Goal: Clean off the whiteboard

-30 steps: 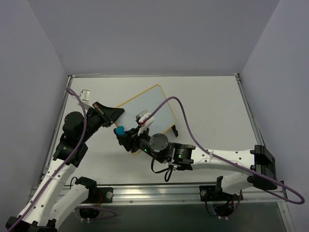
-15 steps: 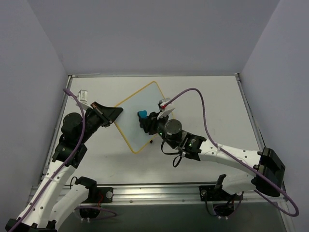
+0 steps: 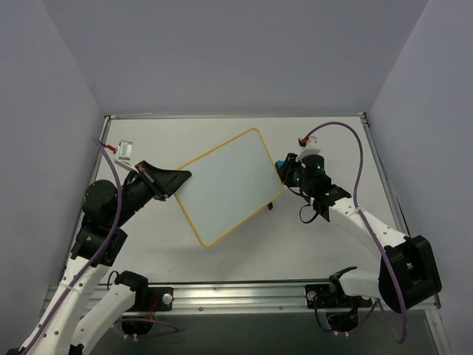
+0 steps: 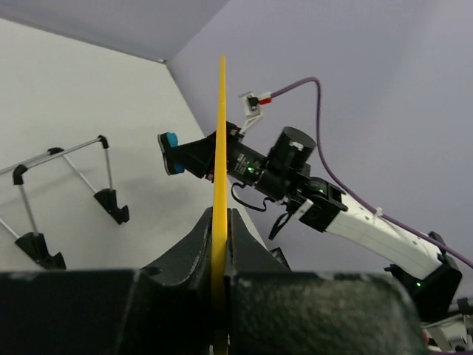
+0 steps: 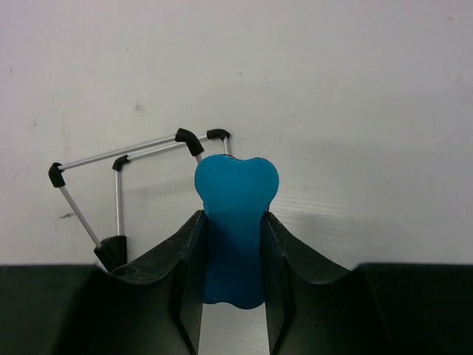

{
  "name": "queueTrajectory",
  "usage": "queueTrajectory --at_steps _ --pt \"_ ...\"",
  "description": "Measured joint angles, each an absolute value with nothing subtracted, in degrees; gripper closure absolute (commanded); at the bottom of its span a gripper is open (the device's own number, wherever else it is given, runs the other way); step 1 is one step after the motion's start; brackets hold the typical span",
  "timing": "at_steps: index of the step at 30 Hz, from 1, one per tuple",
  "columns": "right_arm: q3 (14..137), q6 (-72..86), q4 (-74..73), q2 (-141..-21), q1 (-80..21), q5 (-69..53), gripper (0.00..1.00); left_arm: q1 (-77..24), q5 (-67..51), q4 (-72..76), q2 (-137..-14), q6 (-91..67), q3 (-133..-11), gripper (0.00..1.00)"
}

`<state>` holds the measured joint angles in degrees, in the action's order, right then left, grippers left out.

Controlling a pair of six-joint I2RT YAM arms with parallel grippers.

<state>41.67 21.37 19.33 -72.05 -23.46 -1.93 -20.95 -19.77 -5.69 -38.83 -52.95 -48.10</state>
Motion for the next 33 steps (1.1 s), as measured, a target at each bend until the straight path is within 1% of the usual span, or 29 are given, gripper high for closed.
queueTrajectory --at_steps 3,7,9,11,15,21,25,28,30,31,33 --pt "42.22 20.67 13.82 -69.17 -18.2 -5.34 1.0 -21.63 -21.23 -7.94 -36.42 -51.77 -51.44 0.98" --pt "45.76 21.26 10.09 -65.84 -7.11 -8.58 1.0 -21.65 -20.18 -11.6 -32.29 -49.08 -53.34 0.98" --pt "47.46 22.02 9.78 -65.93 -2.96 -8.38 1.0 -21.65 -19.53 -13.67 -31.09 -47.64 -53.84 0.98" --pt "49.3 22.52 8.86 -67.42 -1.21 -6.72 1.0 -21.65 -18.7 -16.29 -30.72 -46.15 -54.35 0.98" --pt "54.17 22.7 7.73 -76.01 0.51 -1.78 1.0 -21.65 -16.53 -22.13 -30.5 -42.85 -55.05 0.98" --pt "60.38 22.46 6.11 -94.56 3.88 6.0 1.0 -21.65 -14.5 -30.3 -28.77 -37.85 -57.82 0.98" --pt "67.13 20.78 2.46 -106.76 4.14 8.69 1.0 -21.65 -14.52 -32.64 -27.24 -34.98 -60.66 0.98" --pt "70.0 19.2 0.97 -112.33 4.14 9.15 1.0 -21.65 -14.55 -33.21 -26.39 -33.43 -61.56 0.98" --pt "71.96 17.72 -0.45 -112.4 4.1 9.02 0.91 -21.65 -14.59 -33.65 -26.2 -32.49 -61.6 0.98" --pt "72.55 17.12 -0.97 -112.53 4.08 8.75 0.74 -21.65 -14.59 -33.91 -26.22 -32.14 -61.58 0.98" --pt "73.34 16.32 -1.96 -112.99 4.05 8.4 0.53 -21.65 -14.76 -34.26 -26.33 -31.7 -61.34 0.98"
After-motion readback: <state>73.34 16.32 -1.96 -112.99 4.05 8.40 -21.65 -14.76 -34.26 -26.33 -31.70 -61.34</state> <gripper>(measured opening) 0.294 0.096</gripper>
